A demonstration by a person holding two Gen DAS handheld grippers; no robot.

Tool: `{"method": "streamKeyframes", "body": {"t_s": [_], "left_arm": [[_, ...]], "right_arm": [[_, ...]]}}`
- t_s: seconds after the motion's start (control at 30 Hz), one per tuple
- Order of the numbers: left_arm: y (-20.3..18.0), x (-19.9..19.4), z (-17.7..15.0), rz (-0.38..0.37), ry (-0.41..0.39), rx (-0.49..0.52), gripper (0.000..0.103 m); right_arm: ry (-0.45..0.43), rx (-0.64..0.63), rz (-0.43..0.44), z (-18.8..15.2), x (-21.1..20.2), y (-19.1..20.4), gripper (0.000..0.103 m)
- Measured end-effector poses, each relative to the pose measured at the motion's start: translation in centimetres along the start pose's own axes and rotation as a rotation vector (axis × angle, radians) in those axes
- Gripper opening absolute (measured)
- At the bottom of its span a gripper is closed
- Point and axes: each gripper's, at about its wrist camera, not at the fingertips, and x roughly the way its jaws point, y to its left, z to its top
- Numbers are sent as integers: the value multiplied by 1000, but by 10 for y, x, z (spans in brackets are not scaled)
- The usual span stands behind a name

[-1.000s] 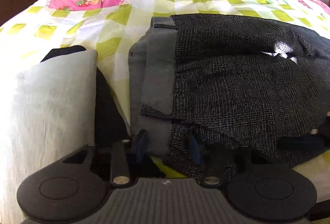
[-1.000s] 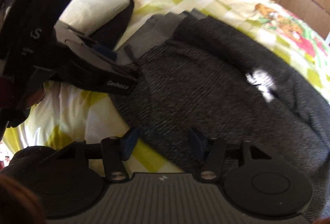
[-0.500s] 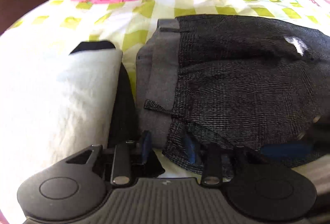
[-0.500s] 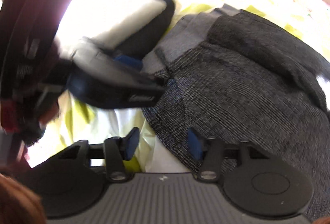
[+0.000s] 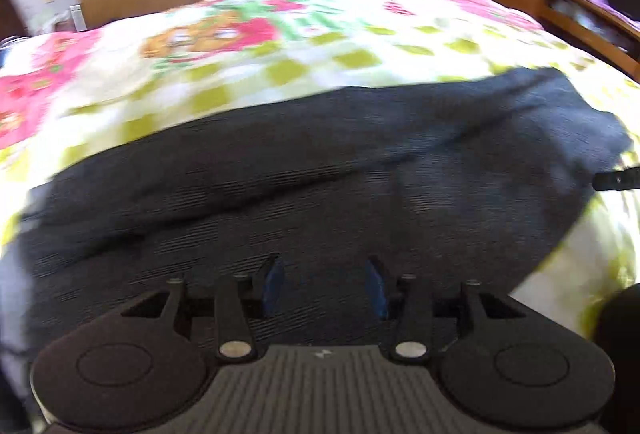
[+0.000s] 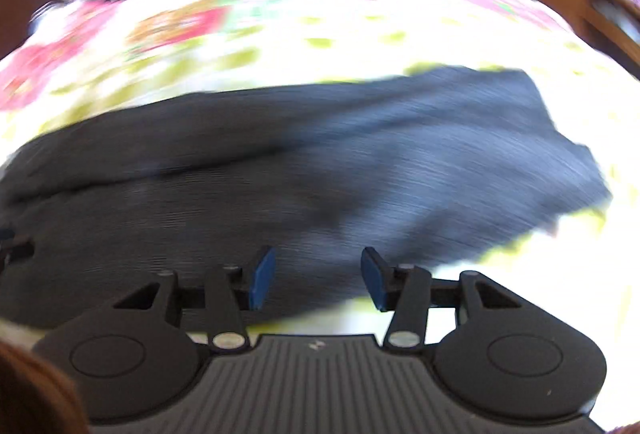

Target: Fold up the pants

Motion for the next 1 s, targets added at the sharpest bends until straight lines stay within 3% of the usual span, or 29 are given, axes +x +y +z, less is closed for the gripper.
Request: {"method": "streamKeyframes", "body": {"t_s": [0.13,0.23,0.37,0.4,0.43,0.47,0.5,0.57,0.63,0.73,0.8,0.9,1.0], "left_arm": [[-55,25,10,-64,32,88,58],[-89,36,10,-70,46,138,59],[-105,45,16,-68,47,171,62],[-107,48,17,-69,51,177,62],[-107,52,19,-69,53,183,62],[-110,51,21,-70,52,189,62],[-115,52,23,-78,46,196,62],[-123,46,25,-107,24,209,62],[-131,44,26,-122,20,224,62],[-138,48,25,-113,46,246,62],[-132,44,24,-102,60,241,62],[-103,27,26,-92,25,237,62],[-52,8,31,-63,-23,239,64]], "right_arm": [[-31,292,-12,4,-1,-94,51],[-68,421,16,13,21,-123,50],[-111,525,11,30,47,-141,49],[-114,548,15,32,51,-145,43],[-116,567,14,34,53,-149,19],[-112,594,25,36,57,-157,4],[-122,620,55,37,53,-162,5],[-175,598,88,40,36,-166,3],[-208,531,59,38,15,-166,3],[-160,418,-23,36,18,-163,4],[-118,369,-94,33,26,-160,11],[-144,302,-206,21,6,-159,15],[-171,130,-256,19,-20,-134,16]]}}
